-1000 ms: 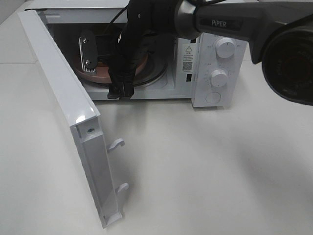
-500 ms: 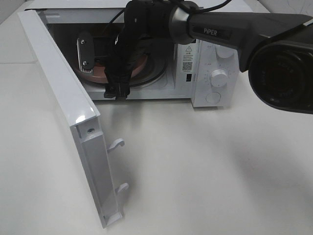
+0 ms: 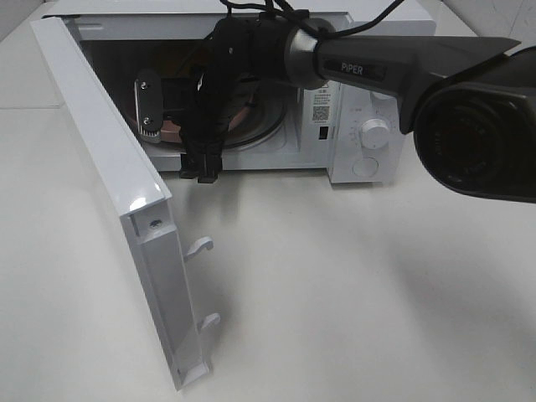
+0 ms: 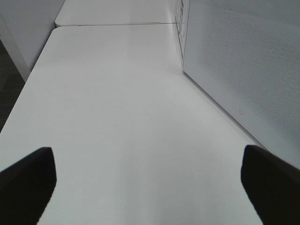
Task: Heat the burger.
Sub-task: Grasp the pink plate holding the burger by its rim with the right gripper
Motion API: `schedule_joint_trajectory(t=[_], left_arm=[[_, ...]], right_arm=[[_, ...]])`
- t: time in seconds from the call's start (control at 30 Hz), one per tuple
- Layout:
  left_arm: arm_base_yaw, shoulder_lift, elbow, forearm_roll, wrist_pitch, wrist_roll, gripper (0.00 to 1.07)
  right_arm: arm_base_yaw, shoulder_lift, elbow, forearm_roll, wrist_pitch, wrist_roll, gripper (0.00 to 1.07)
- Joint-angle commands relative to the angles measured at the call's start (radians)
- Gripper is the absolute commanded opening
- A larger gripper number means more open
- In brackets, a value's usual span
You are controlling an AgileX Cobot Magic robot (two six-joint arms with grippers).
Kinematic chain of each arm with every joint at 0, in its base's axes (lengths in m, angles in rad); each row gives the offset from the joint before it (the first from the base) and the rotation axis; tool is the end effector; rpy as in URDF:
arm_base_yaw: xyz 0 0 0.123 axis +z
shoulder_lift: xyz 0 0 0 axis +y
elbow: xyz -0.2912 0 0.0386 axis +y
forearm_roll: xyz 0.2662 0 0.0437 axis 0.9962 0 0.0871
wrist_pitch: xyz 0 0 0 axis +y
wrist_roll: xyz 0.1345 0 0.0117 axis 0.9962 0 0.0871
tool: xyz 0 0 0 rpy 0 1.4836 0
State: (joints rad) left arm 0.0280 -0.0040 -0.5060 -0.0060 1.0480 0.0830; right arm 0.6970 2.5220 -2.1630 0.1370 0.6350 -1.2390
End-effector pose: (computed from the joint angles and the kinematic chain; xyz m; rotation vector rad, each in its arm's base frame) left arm 0.0411 0.0004 0.2697 0.0559 2.0214 0.0632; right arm 0.4587 0.3983 0.1024 -1.9760 1.4835 -0.0858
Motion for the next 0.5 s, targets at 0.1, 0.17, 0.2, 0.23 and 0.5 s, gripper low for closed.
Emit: schedule_joint_trajectory(t=[0.1,0.17,0.2,0.23,0.5], left_arm=[[0.002,-0.015,0.0,-0.001,-0.001,-0.001,1.04],[0.002,-0.015,0.0,-0.001,-0.001,-0.001,1.04],[0.002,-0.015,0.0,-0.001,-0.001,-0.001,1.04],[0.002,-0.015,0.0,-0.001,-0.001,-0.001,1.04],[0.002,-0.015,0.0,-0.001,-0.001,-0.001,1.04]], right_arm=[[-0.01,0.023,-0.007,0.028,-0.003,0.005,0.76],[-0.01,0.026,-0.007,0.03,-0.004,0.005,0.76],[-0.01,0.029,-0.007,0.036,-0.004,0.005,0.76],[-0.01,0.029,-0.007,0.036,-0.004,0.005,0.76],[-0.01,0.046,-0.007,0.056,-0.01,0.005,0.76]])
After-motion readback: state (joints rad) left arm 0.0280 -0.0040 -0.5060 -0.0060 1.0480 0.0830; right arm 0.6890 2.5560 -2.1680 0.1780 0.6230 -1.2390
